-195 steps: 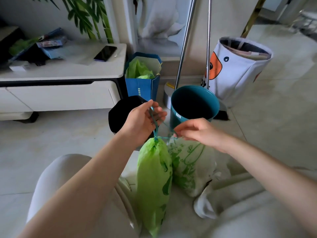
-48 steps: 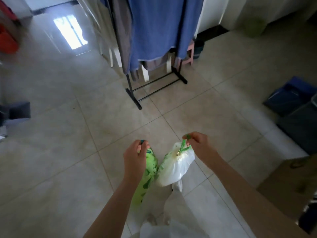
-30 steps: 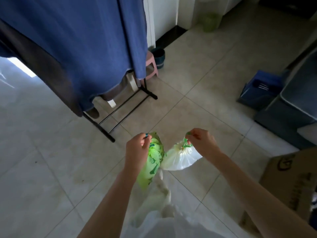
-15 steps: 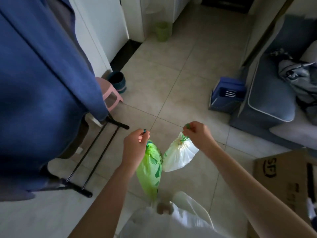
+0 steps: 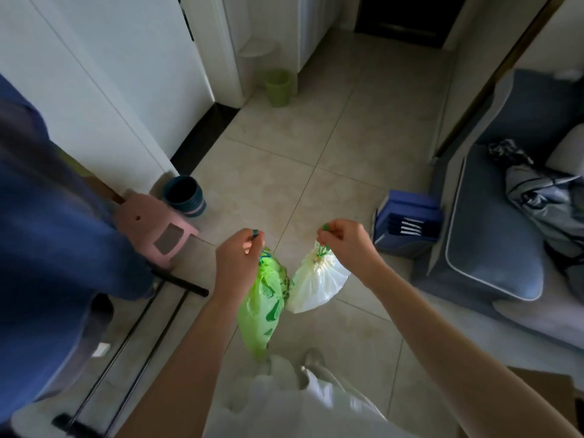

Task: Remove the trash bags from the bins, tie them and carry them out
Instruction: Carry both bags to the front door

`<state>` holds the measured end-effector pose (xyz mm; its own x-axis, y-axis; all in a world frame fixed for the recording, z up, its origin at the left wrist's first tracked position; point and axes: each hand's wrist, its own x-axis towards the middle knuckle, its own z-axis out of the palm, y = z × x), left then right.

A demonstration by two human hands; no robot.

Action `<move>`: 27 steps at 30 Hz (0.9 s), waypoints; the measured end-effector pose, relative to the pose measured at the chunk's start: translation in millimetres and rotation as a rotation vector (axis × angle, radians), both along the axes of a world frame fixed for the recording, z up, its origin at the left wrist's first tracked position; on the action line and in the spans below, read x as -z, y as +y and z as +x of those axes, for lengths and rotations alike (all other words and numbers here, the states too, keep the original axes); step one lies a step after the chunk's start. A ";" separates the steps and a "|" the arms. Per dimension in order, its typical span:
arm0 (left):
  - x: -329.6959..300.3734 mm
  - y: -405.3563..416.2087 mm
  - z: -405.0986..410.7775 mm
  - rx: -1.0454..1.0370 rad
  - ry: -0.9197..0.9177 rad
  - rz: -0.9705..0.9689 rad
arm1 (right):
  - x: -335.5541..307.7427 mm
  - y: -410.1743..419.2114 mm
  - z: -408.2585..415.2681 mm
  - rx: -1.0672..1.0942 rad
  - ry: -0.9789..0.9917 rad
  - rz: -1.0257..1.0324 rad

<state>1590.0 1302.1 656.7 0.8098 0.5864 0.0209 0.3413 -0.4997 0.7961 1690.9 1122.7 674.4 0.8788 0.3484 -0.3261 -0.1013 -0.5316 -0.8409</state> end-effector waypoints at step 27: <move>-4.9 81.6 649.5 0.372 -0.011 0.056 | -3.7 52.5 602.8 0.050 -0.442 -0.391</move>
